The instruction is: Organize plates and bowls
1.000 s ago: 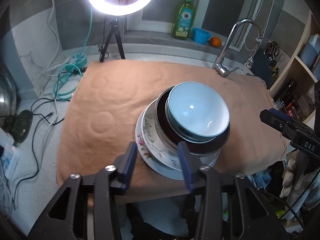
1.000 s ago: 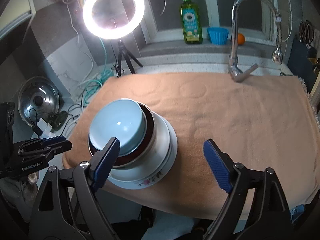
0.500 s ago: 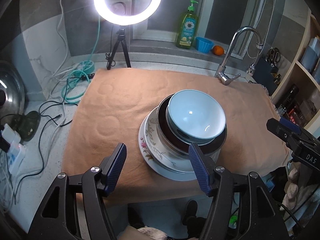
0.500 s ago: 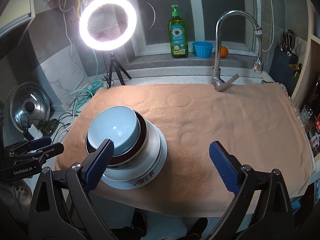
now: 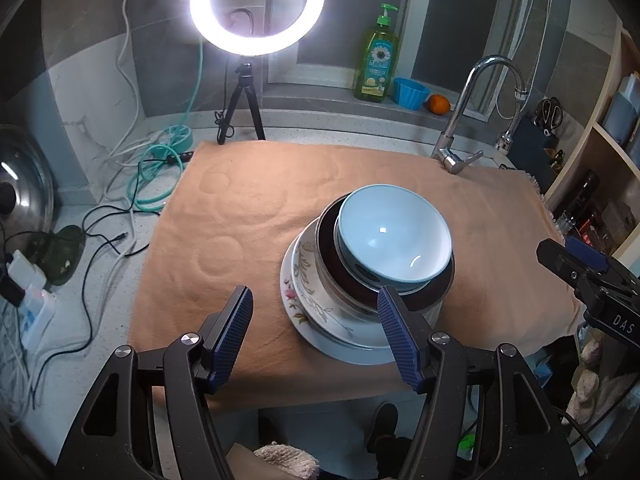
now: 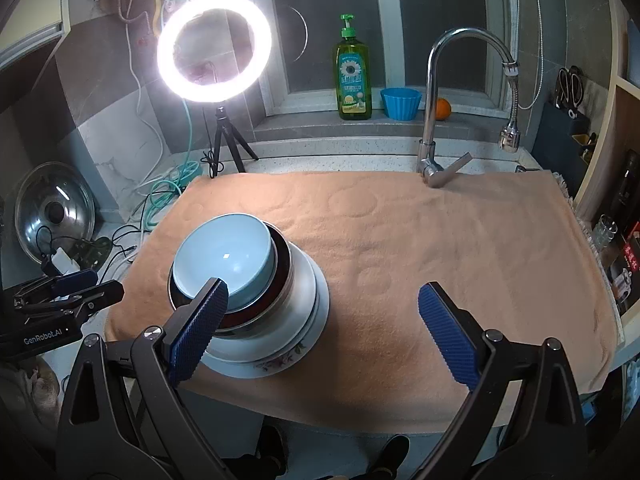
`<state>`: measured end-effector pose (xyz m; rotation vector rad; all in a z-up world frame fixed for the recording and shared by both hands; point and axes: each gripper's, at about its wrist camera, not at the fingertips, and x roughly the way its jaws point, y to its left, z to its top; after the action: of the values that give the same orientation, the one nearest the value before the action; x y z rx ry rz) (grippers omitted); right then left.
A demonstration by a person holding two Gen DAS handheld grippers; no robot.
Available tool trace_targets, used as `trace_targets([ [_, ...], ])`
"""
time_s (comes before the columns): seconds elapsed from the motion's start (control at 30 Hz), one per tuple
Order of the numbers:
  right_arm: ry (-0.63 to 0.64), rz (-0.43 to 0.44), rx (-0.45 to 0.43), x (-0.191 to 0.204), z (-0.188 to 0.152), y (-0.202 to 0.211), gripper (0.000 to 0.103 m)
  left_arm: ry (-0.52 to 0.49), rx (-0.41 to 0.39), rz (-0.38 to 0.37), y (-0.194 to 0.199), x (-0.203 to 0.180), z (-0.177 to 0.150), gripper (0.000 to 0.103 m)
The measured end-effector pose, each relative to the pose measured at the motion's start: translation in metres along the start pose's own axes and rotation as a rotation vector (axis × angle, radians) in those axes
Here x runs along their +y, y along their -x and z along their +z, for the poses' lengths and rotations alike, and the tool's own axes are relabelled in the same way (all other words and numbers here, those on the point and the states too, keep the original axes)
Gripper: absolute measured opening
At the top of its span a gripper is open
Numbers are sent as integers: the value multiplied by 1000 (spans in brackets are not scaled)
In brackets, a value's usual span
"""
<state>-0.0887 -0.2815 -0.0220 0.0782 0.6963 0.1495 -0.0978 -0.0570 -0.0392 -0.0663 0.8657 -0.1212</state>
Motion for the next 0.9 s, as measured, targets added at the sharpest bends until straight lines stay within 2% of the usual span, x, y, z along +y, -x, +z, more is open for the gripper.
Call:
trace_targets([
  [0.9, -6, -3, -1, -2, -1, 0, 98, -2, 0, 3, 0, -2, 1, 65],
])
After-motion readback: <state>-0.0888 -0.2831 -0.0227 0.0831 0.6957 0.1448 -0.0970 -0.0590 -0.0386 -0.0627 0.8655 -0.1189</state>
